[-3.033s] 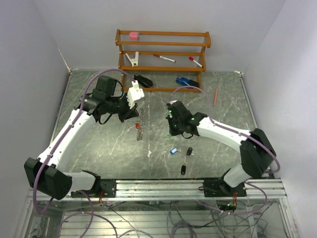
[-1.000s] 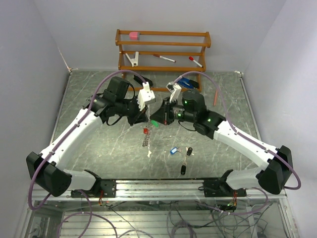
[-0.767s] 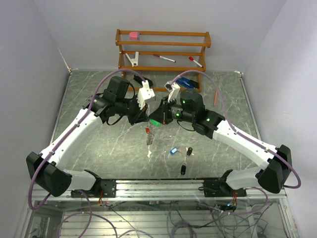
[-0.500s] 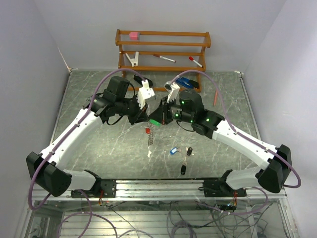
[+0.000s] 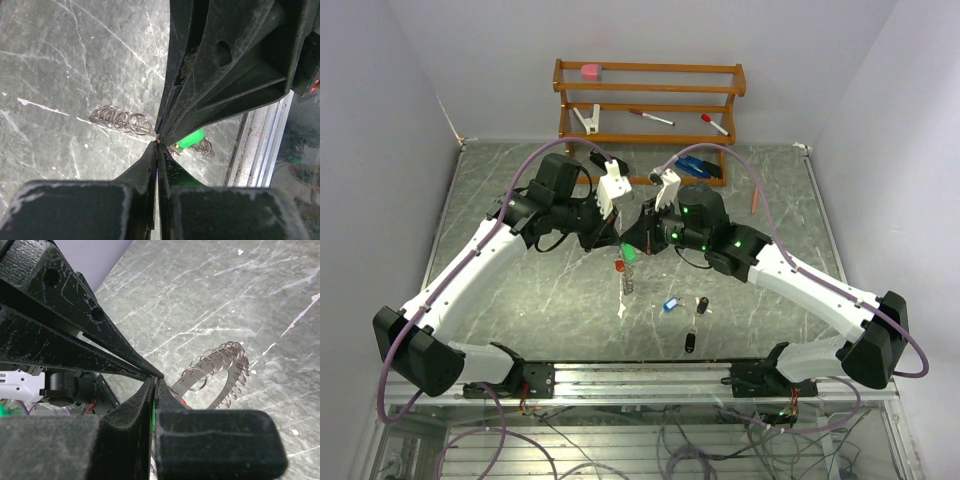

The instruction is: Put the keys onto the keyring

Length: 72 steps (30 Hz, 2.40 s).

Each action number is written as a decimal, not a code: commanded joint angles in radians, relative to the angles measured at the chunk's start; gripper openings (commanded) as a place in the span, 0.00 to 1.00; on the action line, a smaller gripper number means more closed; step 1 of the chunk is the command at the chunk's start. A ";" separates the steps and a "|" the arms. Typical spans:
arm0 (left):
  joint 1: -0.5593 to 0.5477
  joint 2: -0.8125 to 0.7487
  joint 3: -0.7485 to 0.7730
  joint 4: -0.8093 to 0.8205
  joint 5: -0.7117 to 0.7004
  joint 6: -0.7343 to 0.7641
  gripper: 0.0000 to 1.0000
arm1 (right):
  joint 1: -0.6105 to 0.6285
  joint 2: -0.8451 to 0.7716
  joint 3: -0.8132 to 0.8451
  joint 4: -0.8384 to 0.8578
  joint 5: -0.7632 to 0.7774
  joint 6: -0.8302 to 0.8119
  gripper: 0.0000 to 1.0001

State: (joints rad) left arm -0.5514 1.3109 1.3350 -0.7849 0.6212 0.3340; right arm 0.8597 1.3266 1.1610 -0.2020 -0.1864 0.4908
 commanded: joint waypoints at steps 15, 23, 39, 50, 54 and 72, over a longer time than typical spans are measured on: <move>0.027 -0.017 0.009 0.072 0.040 -0.022 0.07 | 0.013 -0.071 0.024 -0.032 0.050 0.017 0.00; 0.045 -0.026 -0.006 0.087 0.066 -0.035 0.07 | 0.012 -0.137 -0.005 -0.043 0.023 0.004 0.00; 0.048 0.023 -0.243 0.126 -0.325 0.252 0.12 | -0.070 -0.137 -0.141 -0.043 0.033 -0.012 0.00; 0.050 0.218 -0.326 0.135 -0.386 0.414 0.32 | -0.178 -0.132 -0.223 -0.027 -0.028 -0.016 0.00; 0.086 0.278 -0.316 0.213 -0.418 0.351 0.33 | -0.182 -0.111 -0.223 -0.018 -0.041 -0.015 0.00; 0.199 0.472 -0.109 0.267 -0.143 0.363 0.35 | -0.216 -0.081 -0.238 0.001 -0.061 -0.028 0.00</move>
State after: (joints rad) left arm -0.3531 1.7653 1.1534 -0.5282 0.3813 0.6773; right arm 0.6548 1.2396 0.9272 -0.2298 -0.2398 0.4789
